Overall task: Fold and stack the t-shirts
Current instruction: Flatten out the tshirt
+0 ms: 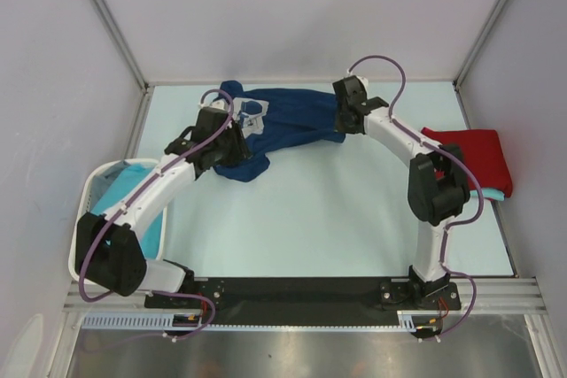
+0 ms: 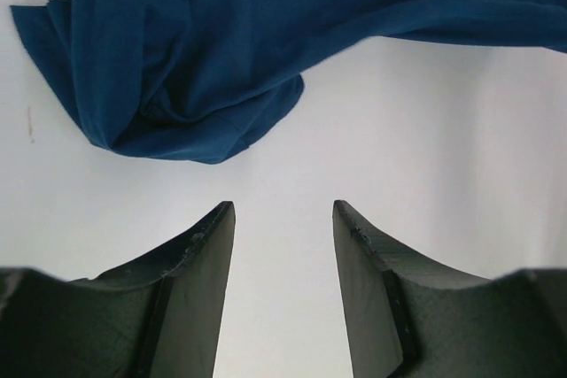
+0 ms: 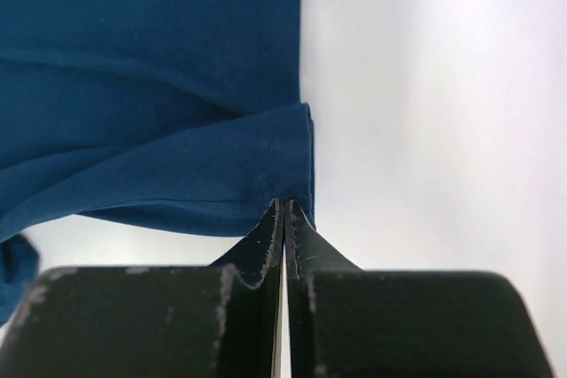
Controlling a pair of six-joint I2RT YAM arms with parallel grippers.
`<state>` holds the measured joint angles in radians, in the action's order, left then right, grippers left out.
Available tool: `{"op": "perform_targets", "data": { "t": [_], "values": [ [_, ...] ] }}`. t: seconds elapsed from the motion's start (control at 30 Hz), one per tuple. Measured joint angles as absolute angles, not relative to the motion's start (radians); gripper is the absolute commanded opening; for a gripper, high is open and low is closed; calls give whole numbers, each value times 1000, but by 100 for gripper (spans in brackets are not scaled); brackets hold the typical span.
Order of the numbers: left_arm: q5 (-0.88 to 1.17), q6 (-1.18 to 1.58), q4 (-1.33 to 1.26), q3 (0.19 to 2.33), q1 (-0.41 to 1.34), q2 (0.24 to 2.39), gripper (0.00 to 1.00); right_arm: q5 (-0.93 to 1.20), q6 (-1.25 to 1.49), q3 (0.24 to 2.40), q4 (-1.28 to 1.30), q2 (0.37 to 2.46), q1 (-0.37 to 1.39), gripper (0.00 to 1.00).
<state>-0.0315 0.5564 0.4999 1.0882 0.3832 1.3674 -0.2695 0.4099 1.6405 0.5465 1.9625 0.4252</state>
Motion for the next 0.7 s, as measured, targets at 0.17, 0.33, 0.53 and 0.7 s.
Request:
{"op": "perform_targets", "data": {
  "t": [0.17, 0.33, 0.53, 0.7],
  "values": [
    [-81, 556, 538, 1088, 384, 1398, 54, -281, 410, 1576, 551, 1932, 433, 0],
    [-110, 558, 569, 1088, 365, 1464, 52, -282, 409, 1537, 553, 1906, 444, 0],
    [-111, 561, 582, 1088, 308, 1552, 47, -283, 407, 1535, 549, 1887, 449, 0],
    [-112, 560, 587, 1089, 281, 1610, 42, -282, 407, 1534, 549, 1887, 448, 0]
  ]
}}
